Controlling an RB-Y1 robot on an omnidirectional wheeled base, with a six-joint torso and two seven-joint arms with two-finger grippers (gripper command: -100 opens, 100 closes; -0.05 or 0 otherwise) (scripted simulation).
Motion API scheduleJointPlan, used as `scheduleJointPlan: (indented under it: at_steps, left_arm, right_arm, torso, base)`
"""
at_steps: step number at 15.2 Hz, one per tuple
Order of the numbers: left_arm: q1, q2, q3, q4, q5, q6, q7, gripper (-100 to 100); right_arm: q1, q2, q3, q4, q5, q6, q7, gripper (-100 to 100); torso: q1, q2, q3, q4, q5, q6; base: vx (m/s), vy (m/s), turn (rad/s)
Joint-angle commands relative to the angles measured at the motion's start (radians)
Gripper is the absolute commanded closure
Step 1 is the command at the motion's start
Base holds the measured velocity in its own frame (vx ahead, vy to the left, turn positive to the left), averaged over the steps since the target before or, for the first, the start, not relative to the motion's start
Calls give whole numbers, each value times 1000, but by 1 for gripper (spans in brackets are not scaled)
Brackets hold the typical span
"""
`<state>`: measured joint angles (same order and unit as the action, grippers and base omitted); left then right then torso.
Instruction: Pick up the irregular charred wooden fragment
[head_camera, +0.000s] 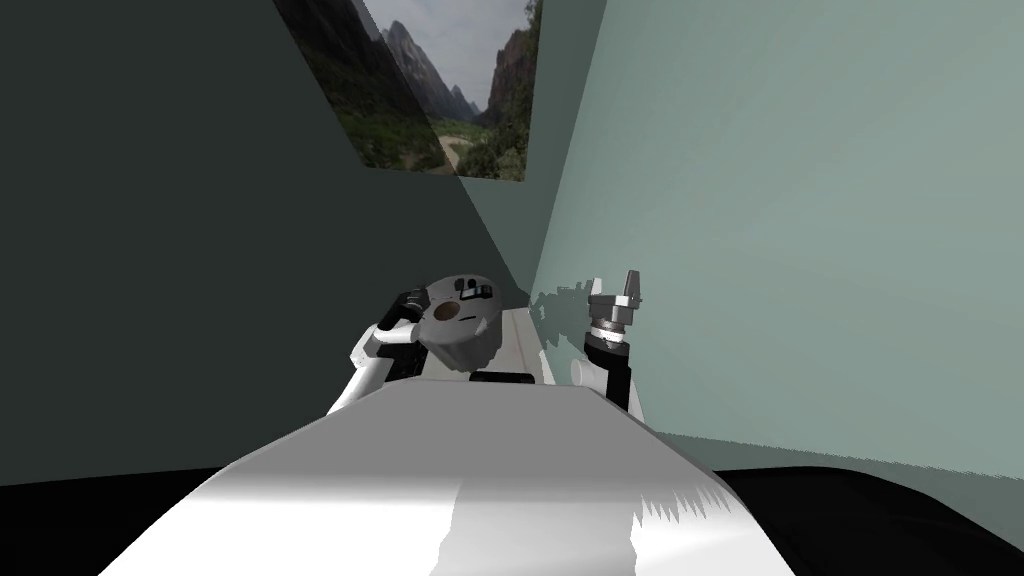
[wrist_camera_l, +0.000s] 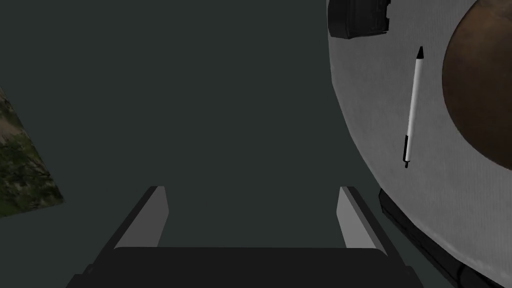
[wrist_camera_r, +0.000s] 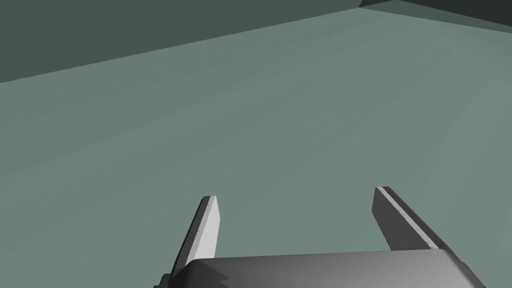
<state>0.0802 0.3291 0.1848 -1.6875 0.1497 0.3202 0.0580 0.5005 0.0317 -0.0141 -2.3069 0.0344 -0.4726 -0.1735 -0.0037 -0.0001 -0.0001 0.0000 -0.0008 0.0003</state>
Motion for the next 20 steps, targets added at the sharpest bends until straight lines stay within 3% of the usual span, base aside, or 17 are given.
scheduleJointPlan:
  at_steps: [1,4,6,11,20]
  left_arm:
    - [-15,-2,8,26,2,38,0,-100]
    - [-59,-7,29,98,8,106,1,-100]
    - [-59,-7,29,98,8,121,1,-100]
    - [-121,-18,59,202,18,230,2,-100]
    - [-193,-40,95,328,29,386,3,-100]
  right_arm:
    - [0,0,0,0,0,0,0,0]
    - [0,0,0,0,0,0,0,0]
    - [0,0,0,0,0,0,0,0]
    - [0,0,0,0,0,0,0,0]
    - [0,0,0,0,0,0,0,0]
  torso:
    - [0,0,0,0,0,0]
    - [0,0,0,0,0,0]
    - [-1,0,0,0,0,0]
    - [-1,0,0,0,0,0]
    - [0,-1,0,0,0,0]
  base:
    - [7,-45,-64]
    - [5,-57,-68]
    - [6,-48,-38]
    - [7,-58,-65]
    - [12,-51,-57]
